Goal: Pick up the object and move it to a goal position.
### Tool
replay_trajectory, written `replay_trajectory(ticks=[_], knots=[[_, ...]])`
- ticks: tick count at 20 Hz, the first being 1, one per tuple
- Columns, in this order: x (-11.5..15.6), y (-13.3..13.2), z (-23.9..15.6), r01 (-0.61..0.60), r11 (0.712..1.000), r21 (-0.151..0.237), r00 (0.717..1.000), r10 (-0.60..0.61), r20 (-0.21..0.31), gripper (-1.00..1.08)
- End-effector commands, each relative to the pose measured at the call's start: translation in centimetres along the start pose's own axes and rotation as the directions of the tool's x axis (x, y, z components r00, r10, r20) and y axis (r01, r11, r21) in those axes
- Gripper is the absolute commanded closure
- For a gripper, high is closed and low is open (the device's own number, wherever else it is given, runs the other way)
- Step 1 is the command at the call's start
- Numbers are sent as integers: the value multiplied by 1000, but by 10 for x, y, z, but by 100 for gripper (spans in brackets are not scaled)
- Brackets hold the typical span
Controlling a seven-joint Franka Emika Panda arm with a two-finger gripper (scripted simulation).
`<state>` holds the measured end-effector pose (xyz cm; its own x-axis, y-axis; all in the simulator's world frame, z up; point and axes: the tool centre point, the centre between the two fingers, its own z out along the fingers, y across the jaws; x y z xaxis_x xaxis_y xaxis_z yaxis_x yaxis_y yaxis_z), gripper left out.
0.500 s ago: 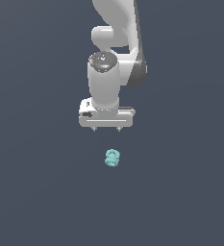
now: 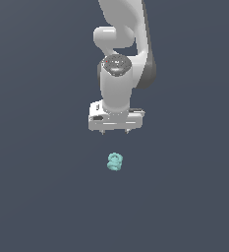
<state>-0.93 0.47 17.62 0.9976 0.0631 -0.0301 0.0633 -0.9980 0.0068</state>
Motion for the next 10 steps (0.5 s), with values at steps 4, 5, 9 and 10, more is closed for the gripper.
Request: replay_trajectory(ticks=[4,5,9,10], knots=[[-1,-2,0,8,1000,-1,1000,-8,3,-92],[-1,-3,1,7,1000,-1,1000,-7,3,-92],[4,-2,5,-8,1000,0,1000,8,1,-92],[6,-2,7,-16,1000,1,1000,16,0,-92]])
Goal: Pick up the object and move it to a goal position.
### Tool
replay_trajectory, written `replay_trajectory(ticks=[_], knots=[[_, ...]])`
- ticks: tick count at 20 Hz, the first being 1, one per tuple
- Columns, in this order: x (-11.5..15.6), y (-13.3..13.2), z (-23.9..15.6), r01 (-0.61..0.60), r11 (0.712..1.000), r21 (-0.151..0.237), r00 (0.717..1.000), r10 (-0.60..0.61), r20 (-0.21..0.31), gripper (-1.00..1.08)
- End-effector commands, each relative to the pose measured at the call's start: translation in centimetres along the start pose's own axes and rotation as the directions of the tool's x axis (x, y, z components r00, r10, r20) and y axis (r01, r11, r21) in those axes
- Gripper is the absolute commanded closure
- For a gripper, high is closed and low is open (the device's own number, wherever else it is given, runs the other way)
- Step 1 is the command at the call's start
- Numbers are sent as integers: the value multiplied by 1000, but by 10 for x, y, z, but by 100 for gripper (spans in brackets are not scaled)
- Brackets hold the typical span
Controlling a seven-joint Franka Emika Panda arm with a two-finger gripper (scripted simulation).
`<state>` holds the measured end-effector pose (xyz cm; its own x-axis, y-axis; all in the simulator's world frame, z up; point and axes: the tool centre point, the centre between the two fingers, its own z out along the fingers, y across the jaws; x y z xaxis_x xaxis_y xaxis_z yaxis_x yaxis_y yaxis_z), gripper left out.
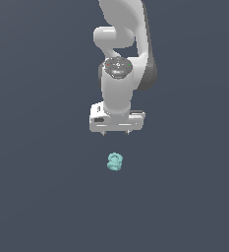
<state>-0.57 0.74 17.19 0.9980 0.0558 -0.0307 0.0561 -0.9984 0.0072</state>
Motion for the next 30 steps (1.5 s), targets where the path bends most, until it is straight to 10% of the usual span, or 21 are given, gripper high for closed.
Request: replay_trajectory(ticks=[1,30], knots=[[5,0,4,-16,1000,1,1000,16,-1,-92],[69,5,86,-263,965,15,964,263,-26,-92]])
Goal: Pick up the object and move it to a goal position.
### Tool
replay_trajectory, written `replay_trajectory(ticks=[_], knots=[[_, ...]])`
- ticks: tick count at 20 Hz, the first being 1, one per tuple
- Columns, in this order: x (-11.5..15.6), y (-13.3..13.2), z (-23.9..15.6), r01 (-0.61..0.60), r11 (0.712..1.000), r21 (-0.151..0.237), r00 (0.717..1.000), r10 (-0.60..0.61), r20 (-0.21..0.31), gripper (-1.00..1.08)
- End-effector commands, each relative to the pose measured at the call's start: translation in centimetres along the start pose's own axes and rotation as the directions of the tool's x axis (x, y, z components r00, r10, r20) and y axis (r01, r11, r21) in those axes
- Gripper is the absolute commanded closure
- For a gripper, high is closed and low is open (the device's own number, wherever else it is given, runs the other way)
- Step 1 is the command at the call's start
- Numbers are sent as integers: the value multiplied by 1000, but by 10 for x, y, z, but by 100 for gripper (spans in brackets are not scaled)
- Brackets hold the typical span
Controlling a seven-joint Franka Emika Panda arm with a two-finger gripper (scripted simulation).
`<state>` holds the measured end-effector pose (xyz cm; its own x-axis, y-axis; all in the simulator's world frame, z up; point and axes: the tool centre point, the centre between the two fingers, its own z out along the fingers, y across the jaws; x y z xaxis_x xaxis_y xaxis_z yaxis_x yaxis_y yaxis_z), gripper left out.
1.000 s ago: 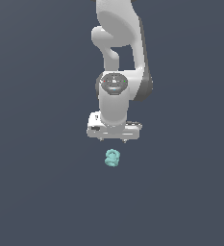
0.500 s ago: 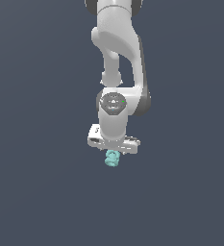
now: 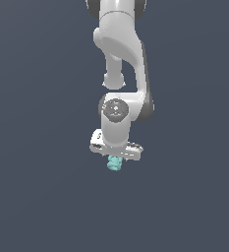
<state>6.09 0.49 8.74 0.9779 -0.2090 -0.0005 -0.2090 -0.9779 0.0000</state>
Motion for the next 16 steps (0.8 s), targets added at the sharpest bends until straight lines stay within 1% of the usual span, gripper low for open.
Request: replay_trajectory(ticks=[1,8,14,15,16], knots=[[0,0,7,-1,1000,0,1000,1,1,-92],[-1,0,41,-3,1000,0,1000,3,0,-92],[1,0,48,-4,1000,0,1000,4,0,-92],[1,0,48,-4,1000,0,1000,4,0,108],[1,0,48,-4,1000,0,1000,4,0,108]])
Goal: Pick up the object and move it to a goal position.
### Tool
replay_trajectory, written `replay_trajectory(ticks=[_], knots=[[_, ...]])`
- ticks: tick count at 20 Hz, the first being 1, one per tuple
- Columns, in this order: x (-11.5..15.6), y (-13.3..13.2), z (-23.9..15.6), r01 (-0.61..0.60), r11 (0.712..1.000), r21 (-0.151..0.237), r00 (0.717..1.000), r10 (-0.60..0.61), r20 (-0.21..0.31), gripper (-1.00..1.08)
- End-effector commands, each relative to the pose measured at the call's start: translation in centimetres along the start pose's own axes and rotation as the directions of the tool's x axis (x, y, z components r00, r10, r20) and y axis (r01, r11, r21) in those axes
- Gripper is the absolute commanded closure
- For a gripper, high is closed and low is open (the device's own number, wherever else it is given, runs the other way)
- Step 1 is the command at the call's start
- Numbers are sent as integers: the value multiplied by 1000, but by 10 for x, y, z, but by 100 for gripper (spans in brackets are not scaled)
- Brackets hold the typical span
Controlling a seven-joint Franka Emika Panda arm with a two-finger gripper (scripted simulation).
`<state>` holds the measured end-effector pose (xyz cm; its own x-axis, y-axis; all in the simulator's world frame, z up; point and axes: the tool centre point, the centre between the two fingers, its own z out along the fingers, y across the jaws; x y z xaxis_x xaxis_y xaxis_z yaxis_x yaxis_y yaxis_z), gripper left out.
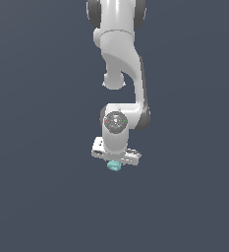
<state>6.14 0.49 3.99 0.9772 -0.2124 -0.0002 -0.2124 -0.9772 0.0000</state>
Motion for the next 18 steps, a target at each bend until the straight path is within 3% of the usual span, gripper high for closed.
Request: replay_trajectory(ticks=[1,18], knots=[[0,0,0,0,1000,0,1000,0,0,108],[-10,4,0,0,1000,0,1000,0,0,108]])
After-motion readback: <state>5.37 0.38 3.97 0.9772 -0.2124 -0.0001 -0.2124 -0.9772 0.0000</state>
